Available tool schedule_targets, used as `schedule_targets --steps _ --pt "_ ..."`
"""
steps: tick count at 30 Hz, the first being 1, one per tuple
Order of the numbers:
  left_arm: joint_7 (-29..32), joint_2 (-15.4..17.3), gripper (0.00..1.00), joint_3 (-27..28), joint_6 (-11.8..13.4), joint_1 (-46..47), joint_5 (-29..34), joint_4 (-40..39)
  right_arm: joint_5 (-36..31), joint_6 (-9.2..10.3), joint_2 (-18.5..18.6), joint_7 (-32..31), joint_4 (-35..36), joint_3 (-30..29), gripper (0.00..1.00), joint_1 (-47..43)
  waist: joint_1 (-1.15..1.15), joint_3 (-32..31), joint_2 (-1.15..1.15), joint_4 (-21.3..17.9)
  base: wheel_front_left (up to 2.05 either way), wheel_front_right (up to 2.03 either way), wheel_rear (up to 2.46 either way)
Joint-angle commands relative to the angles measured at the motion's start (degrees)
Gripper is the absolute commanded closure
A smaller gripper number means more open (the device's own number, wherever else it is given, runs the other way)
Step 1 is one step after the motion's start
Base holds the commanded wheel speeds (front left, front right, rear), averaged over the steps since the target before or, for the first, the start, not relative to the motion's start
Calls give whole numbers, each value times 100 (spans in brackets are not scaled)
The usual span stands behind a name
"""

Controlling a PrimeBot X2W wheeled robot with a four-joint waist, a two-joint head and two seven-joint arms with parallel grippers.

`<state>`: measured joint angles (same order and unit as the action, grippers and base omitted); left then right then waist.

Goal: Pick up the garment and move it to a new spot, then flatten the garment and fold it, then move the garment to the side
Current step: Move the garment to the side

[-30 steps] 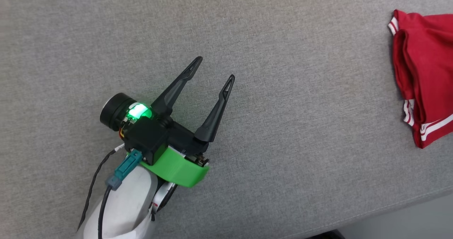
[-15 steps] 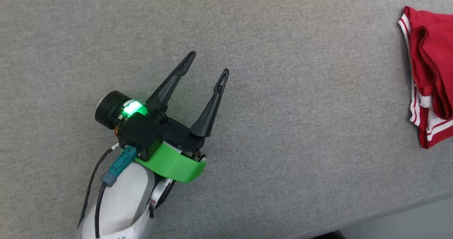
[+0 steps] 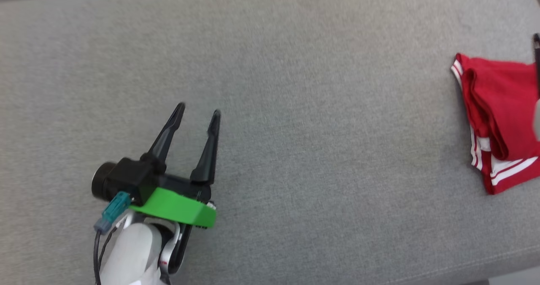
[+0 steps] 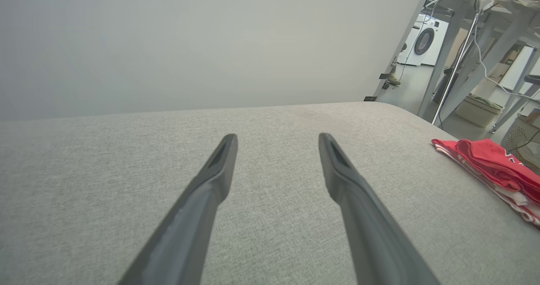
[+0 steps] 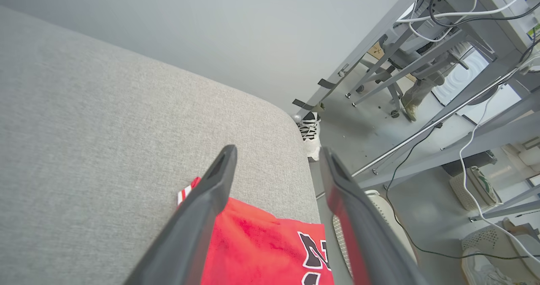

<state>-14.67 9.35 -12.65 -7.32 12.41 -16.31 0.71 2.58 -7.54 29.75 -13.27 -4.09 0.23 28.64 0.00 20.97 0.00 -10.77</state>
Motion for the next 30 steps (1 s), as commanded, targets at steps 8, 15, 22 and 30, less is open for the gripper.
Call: schedule_targets --steps 8,15,22,30 --pt "-33 -234 0 513 -15 -578 -29 266 505 5 -1017 853 519 -85 0 -875 0 -1370 0 753 0 0 0" --pt "-33 -377 0 675 -12 -965 125 516 555 5 -2088 1913 320 -236 0 -1672 0 -1698 0 1032 0 0 0" --pt "-33 -461 0 623 -15 -1256 195 569 328 5 -2477 2596 27 -8 0 -2278 0 -1945 0 1177 0 0 0" --pt "-33 -472 0 571 -16 -1499 234 508 334 5 -2671 2810 -54 -170 0 -2859 0 -2182 0 1273 0 0 0"
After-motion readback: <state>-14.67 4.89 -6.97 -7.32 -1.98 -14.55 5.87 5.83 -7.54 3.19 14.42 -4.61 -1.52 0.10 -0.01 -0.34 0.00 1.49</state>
